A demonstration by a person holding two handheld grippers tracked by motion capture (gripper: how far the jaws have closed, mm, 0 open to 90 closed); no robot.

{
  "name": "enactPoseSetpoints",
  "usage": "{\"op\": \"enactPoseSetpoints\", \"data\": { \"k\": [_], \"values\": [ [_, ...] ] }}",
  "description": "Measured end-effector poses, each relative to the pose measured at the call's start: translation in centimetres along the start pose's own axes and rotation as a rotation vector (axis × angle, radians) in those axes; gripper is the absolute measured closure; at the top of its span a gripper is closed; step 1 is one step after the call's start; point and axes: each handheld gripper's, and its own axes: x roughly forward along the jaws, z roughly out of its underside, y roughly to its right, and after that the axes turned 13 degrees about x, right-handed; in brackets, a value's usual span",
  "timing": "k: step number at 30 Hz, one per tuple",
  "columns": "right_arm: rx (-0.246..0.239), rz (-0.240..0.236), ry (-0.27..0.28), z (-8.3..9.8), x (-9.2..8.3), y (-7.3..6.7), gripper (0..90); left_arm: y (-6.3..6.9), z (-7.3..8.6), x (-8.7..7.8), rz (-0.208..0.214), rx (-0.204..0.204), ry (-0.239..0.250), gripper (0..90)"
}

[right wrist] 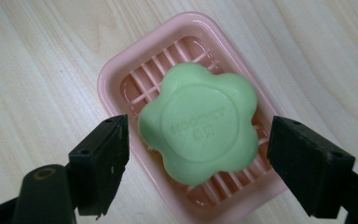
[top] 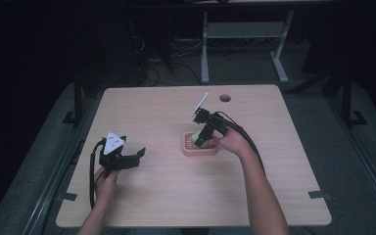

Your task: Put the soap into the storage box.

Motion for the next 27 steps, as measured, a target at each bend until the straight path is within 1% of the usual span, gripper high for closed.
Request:
{"op": "enactPoseSetpoints", "data": {
  "k": [3,5,7,9,11,14,17,24,27],
  "values": [
    [0.006,-0.009,0.018,0.4,-0.5,0.2,20.0,0.0,0.0,0.0,0.0,0.0,0.0,14.3],
    [0.011,-0.008,0.018,0.6,-0.8,0.2,19.4,0.0,0.0,0.0,0.001,-0.001,-0.002,14.3],
    [0.002,-0.002,0.029,0.9,-1.1,0.3,19.8,0.0,0.0,0.0,0.002,-0.002,-0.004,14.3],
    [0.012,-0.009,0.045,1.2,-1.5,0.4,19.8,0.1,0.0,-0.1,-0.003,-0.002,0.004,14.3],
    [0.013,-0.009,0.05,1.4,-1.8,0.5,19.7,0.1,0.0,0.0,-0.003,-0.003,0.006,14.3],
    [0.013,-0.009,0.058,1.8,-2.2,0.7,19.8,0.1,0.1,0.1,0.002,0.0,-0.006,14.3],
    [0.02,-0.009,0.072,2.3,-2.7,0.9,19.8,0.1,0.0,0.0,0.0,-0.002,-0.001,14.3],
    [0.03,-0.012,0.086,3.5,-3.4,1.2,19.9,0.1,0.0,0.0,0.001,0.003,-0.003,14.3],
    [0.04,-0.008,0.082,3.9,-3.7,1.3,19.8,0.1,0.0,0.0,0.002,0.006,-0.007,14.3]
  ]
}}
